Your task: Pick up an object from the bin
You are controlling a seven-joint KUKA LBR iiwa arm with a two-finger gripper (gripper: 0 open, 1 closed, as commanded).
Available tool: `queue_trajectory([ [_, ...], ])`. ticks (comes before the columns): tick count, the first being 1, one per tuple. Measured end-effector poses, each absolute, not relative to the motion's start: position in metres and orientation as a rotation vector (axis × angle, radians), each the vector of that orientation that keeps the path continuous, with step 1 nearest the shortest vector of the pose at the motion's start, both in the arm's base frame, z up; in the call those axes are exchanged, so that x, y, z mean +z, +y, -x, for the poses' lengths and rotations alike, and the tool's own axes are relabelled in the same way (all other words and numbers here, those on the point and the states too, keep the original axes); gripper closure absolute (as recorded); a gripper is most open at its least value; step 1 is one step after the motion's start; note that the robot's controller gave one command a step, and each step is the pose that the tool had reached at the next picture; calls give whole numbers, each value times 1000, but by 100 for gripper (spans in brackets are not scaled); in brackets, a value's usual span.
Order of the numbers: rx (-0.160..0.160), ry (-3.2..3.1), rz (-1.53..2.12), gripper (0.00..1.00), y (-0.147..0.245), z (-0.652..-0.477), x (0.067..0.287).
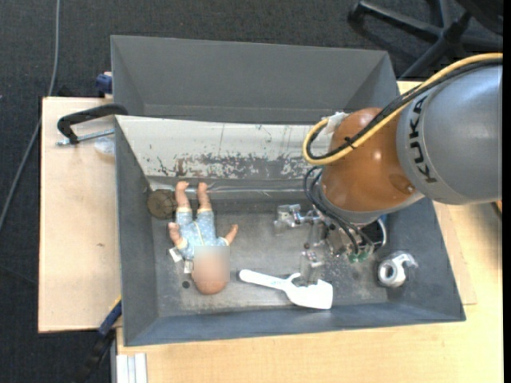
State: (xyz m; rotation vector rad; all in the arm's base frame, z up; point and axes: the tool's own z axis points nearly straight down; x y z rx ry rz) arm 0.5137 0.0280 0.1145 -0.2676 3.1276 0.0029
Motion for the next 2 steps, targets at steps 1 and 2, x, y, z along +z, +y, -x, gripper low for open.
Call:
queue_trajectory([
  [1,2,3126,256,0,4,-499,81],
  [2,2,3070,624,100,3,-502,71],
])
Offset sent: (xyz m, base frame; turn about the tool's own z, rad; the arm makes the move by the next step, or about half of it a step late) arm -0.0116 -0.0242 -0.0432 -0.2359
